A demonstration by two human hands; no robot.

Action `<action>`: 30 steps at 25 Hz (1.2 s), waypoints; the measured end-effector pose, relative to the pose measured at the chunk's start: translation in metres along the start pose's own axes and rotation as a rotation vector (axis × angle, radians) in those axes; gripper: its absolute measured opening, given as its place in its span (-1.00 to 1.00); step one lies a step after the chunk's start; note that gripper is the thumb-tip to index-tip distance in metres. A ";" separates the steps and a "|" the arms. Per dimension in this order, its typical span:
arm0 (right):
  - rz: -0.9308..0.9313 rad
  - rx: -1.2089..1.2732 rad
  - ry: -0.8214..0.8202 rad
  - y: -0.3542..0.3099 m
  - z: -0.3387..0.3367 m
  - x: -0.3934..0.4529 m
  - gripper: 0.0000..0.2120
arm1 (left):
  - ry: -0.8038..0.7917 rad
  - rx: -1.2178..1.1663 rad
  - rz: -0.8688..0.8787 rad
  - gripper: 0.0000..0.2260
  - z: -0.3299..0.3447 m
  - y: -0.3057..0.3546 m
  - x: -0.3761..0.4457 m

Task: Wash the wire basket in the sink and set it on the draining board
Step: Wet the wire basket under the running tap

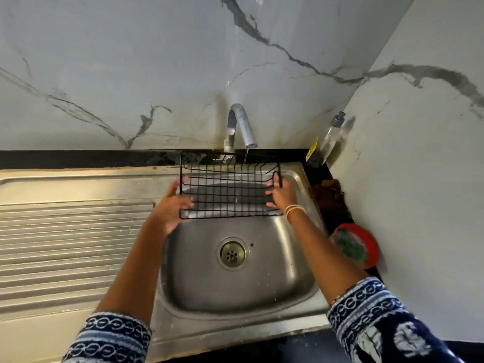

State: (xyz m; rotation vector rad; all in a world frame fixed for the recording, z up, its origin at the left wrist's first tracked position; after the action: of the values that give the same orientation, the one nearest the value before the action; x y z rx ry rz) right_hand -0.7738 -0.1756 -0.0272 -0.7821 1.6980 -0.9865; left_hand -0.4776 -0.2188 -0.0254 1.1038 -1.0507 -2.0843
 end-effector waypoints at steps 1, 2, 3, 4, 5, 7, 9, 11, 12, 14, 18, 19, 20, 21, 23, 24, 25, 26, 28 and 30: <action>0.057 0.095 -0.049 0.015 0.016 -0.004 -0.82 | 0.028 0.044 0.010 -0.50 -0.011 0.014 -0.002; 0.150 0.213 -0.132 0.029 0.031 -0.012 -0.80 | 0.047 0.130 -0.011 -0.56 -0.019 0.028 -0.002; 0.253 0.314 -0.236 0.041 0.043 -0.021 -0.75 | 0.062 0.247 -0.071 -0.64 -0.024 0.042 -0.003; 0.354 0.354 -0.343 0.051 0.047 -0.029 -0.71 | 0.065 0.378 -0.174 -0.73 -0.025 0.052 -0.003; 0.440 0.355 -0.440 0.059 0.047 -0.039 -0.69 | 0.048 0.470 -0.311 -0.82 -0.024 0.054 -0.003; 0.604 0.238 -0.547 0.067 0.031 -0.051 -0.73 | -0.041 0.417 -0.560 -0.85 -0.011 0.043 -0.009; 0.681 0.059 -0.478 0.062 0.003 -0.052 -0.78 | -0.116 0.232 -0.604 -0.71 0.007 0.018 -0.012; 0.639 -0.156 -0.301 0.041 -0.028 -0.040 -0.79 | -0.113 0.072 -0.517 -0.66 0.023 -0.015 -0.008; 0.581 -0.279 -0.218 0.026 -0.038 -0.028 -0.80 | -0.061 0.001 -0.463 -0.65 0.028 -0.032 -0.008; 0.390 -0.508 -0.101 -0.012 -0.037 -0.006 -0.77 | 0.045 -0.109 -0.390 -0.55 0.031 -0.059 -0.005; -0.130 -0.596 0.002 -0.087 0.010 0.032 -0.71 | 0.175 -0.188 -0.347 -0.41 0.004 -0.074 0.005; -0.191 -0.537 -0.074 -0.101 0.029 0.039 -0.74 | 0.176 -0.183 -0.347 -0.40 -0.003 -0.074 0.007; -0.195 -0.494 -0.171 -0.111 0.048 0.048 -0.75 | 0.166 -0.173 -0.348 -0.41 -0.007 -0.072 0.008; -0.180 -0.479 -0.264 -0.119 0.066 0.056 -0.73 | 0.144 -0.152 -0.346 -0.41 -0.008 -0.071 0.010; -0.124 -0.517 -0.421 -0.124 0.092 0.071 -0.70 | 0.109 -0.108 -0.342 -0.43 -0.010 -0.069 0.013; -0.098 -0.539 -0.487 -0.122 0.101 0.079 -0.70 | 0.101 -0.097 -0.344 -0.45 -0.010 -0.068 0.016; -0.082 -0.567 -0.544 -0.119 0.108 0.087 -0.70 | 0.094 -0.086 -0.342 -0.46 -0.010 -0.068 0.019; -0.075 -0.605 -0.588 -0.117 0.113 0.091 -0.69 | 0.093 -0.076 -0.342 -0.47 -0.009 -0.067 0.022; -0.090 -0.693 -0.618 -0.117 0.116 0.095 -0.67 | 0.093 -0.066 -0.350 -0.47 -0.008 -0.067 0.026; -0.098 -0.746 -0.627 -0.119 0.116 0.090 -0.66 | 0.092 -0.079 -0.356 -0.46 -0.004 -0.066 0.028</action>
State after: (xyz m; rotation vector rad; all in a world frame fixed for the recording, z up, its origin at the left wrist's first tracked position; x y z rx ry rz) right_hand -0.6857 -0.3366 0.0182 -1.4827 1.4442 -0.0822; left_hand -0.4955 -0.2054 -0.0935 1.4148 -0.7641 -2.2967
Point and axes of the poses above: each hand's wrist, its own x-axis towards the middle knuckle, its own z-axis out of the palm, y = z × x, the point moved 7 cm from there along x, towards the middle knuckle, and after that the axes turned 15 degrees about -y, right-handed, at the moved point
